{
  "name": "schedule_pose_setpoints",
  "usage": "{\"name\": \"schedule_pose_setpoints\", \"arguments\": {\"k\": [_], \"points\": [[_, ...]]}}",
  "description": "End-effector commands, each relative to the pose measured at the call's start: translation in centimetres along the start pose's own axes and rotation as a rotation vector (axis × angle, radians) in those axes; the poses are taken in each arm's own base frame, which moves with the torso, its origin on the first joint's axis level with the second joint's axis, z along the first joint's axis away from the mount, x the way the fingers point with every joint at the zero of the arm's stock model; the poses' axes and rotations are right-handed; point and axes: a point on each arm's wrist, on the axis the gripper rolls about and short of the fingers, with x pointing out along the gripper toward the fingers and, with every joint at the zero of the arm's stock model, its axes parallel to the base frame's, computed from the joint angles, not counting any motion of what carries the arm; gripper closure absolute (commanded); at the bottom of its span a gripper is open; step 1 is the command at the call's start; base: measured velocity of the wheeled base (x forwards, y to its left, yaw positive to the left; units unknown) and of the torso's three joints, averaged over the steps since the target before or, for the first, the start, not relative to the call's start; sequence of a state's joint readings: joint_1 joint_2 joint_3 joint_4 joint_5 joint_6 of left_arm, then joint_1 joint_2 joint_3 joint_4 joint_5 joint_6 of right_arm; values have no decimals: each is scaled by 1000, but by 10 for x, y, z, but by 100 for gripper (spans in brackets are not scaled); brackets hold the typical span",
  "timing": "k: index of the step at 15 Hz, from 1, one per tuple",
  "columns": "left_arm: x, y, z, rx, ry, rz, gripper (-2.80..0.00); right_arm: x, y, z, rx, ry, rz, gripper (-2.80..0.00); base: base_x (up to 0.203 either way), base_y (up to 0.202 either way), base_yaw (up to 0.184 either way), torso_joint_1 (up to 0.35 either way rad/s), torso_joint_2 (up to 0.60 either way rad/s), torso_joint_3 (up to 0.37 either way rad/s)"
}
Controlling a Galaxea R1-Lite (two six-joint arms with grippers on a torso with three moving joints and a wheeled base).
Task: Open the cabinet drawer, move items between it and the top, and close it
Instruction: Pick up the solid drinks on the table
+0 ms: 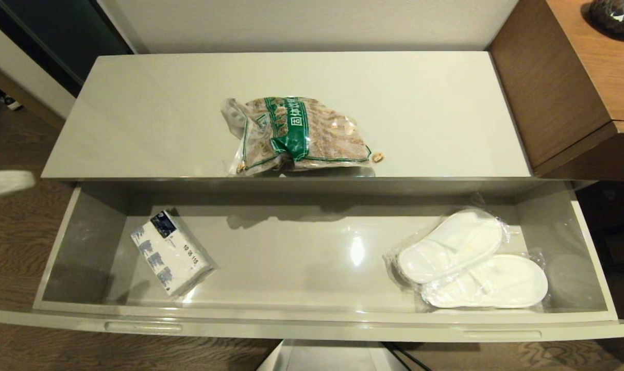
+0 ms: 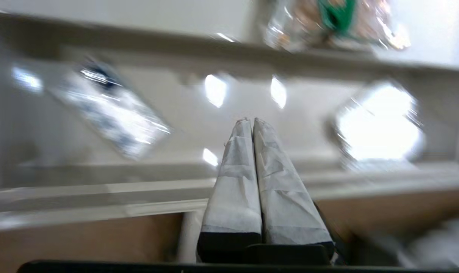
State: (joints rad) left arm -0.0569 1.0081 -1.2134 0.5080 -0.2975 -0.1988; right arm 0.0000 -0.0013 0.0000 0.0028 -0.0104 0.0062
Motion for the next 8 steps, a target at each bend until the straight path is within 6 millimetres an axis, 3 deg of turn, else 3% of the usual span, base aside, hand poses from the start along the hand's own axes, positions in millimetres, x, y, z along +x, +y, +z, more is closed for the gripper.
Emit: {"name": "schedule_pose_setpoints", "arguments": {"k": [1,4,5,6,8], "points": [[105,18,20,-95,251,-46,0,-1,0,-1,-1,-9,0,0,0,0,0,0,0,0],[181,21,35,-251,343,-99,0,-1,0,-1,0,-9,0,0,0,0,0,0,0,0],[200,20,40,-305,347,-120,-118,-1,0,-1,0,-9,0,0,0,0,0,0,0,0],[221,21,43,-353,346,-136,-280,-1,0,-1,0,-9,0,0,0,0,0,0,0,0],[237,18,51,-420,322,-185,-280,-1,0,-1,0,-9,0,0,0,0,0,0,0,0]]}}
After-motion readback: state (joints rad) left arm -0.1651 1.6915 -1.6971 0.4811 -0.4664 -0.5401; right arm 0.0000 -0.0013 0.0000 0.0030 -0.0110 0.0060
